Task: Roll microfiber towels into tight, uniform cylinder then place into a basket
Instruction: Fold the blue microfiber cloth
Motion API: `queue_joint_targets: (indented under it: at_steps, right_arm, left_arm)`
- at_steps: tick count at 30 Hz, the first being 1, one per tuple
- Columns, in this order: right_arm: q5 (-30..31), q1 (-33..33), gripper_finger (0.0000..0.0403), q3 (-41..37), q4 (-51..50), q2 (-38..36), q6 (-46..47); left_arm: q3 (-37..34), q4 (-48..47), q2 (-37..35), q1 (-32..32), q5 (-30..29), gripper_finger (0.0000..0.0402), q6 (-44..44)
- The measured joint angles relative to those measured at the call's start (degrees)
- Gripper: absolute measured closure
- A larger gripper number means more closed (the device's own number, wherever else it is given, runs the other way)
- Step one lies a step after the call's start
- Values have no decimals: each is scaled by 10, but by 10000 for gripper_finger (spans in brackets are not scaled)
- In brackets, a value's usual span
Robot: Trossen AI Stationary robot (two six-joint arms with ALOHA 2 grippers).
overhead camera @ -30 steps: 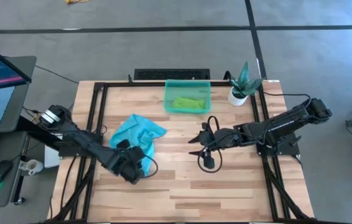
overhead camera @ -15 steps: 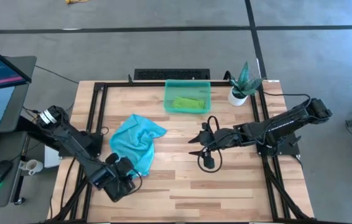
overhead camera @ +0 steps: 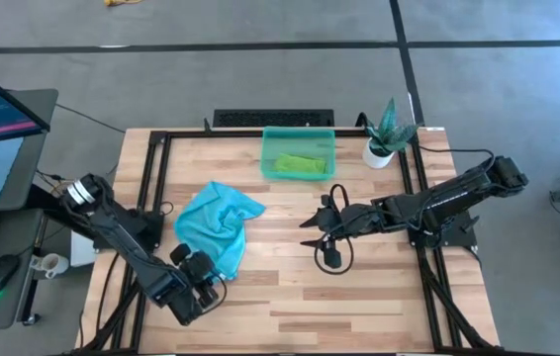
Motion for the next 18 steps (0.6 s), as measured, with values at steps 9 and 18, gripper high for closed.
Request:
queue_joint_targets:
  at_steps: [9,18]
  right_arm:
    - [0,0,159,0,0,0,0]
    - [0,0,159,0,0,0,0]
  left_arm:
    - [0,-1,52,0,35,242,-22]
    - [0,-9,53,0,31,242,-35]
